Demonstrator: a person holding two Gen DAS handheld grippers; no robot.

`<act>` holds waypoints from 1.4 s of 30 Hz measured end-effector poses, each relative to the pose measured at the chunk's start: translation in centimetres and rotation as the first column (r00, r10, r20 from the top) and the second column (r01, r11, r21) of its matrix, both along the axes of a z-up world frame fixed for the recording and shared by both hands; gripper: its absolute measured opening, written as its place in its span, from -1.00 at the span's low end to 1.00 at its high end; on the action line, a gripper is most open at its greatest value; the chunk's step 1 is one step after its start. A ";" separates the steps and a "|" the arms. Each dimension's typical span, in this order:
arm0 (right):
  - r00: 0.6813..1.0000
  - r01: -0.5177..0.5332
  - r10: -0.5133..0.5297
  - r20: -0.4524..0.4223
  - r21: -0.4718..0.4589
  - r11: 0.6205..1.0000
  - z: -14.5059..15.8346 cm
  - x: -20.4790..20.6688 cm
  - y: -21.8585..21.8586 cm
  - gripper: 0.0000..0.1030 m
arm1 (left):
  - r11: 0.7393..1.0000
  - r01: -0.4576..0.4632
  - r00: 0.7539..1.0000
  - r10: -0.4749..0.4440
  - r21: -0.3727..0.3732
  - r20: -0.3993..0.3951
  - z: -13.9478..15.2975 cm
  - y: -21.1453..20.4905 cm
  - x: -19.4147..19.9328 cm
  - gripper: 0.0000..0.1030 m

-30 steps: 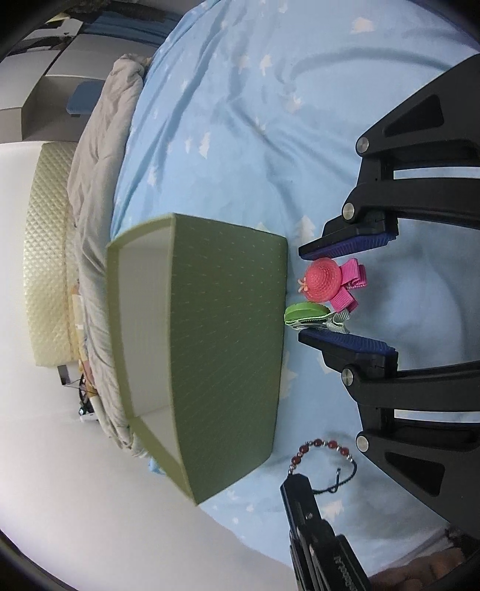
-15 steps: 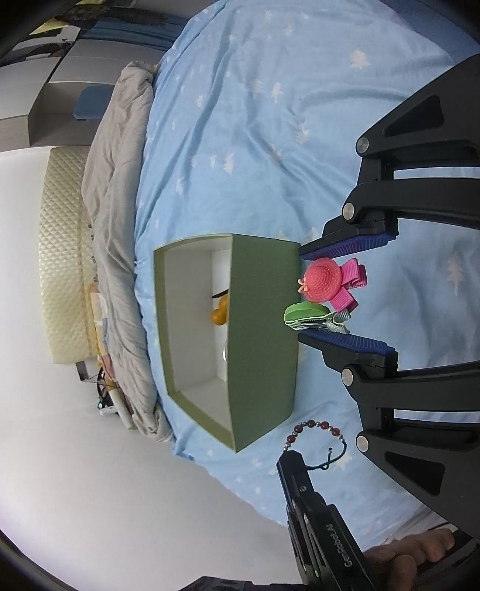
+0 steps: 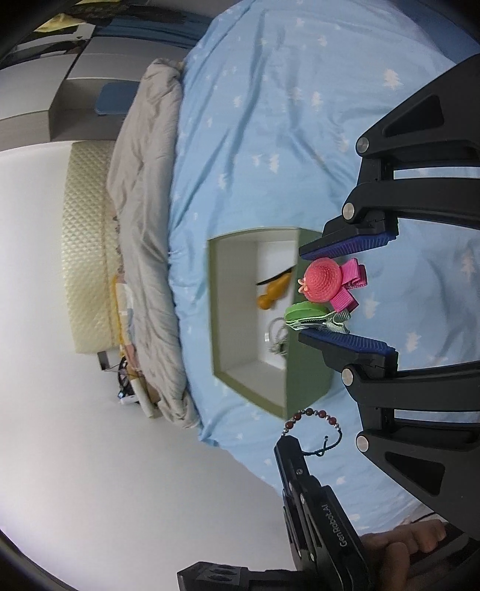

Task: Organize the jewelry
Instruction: 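Carry the bracelet and clips over the green box and lower them inside, then open both grippers to drop the bracelet and clips into the box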

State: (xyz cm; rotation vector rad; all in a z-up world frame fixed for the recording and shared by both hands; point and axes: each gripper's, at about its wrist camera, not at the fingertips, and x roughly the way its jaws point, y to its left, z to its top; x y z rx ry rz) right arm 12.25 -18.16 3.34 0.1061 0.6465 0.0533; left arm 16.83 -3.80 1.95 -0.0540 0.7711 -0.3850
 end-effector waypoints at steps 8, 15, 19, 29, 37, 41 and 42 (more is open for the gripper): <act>1.000 0.006 -0.006 0.027 -0.006 1.000 1.9 4.3 -0.6 -0.30 | 1.000 -0.003 0.999 0.002 0.031 0.047 2.6 -0.4 4.5 -0.99; 1.000 0.010 -0.010 0.005 0.010 1.000 2.4 8.1 -1.7 -0.30 | 0.999 -0.024 0.998 0.022 0.037 0.051 3.4 -0.3 9.2 -0.98; 0.999 0.008 -0.008 -0.034 0.001 1.000 0.7 10.5 -2.1 -0.30 | 0.998 -0.024 1.000 0.023 0.059 0.021 2.1 -0.9 11.8 -0.98; 0.985 0.008 -0.009 -0.169 -0.010 1.000 -5.4 15.3 -2.6 -0.30 | 0.994 -0.033 0.992 0.046 0.109 -0.116 -4.4 -1.4 16.3 -0.98; 0.976 0.004 -0.007 -0.220 -0.011 1.000 -7.8 17.1 -2.5 -0.29 | 0.994 -0.027 0.984 0.044 0.103 -0.172 -7.5 -1.5 17.7 -0.98; 0.975 0.009 -0.008 -0.222 0.005 1.000 -7.7 17.0 -2.6 -0.16 | 0.996 -0.026 0.984 0.040 0.088 -0.171 -7.2 -1.5 17.5 -0.93; 0.977 0.012 -0.010 -0.212 0.008 1.000 -7.3 16.7 -2.8 -0.12 | 0.995 -0.027 0.985 0.042 0.092 -0.168 -6.9 -1.5 17.5 -0.93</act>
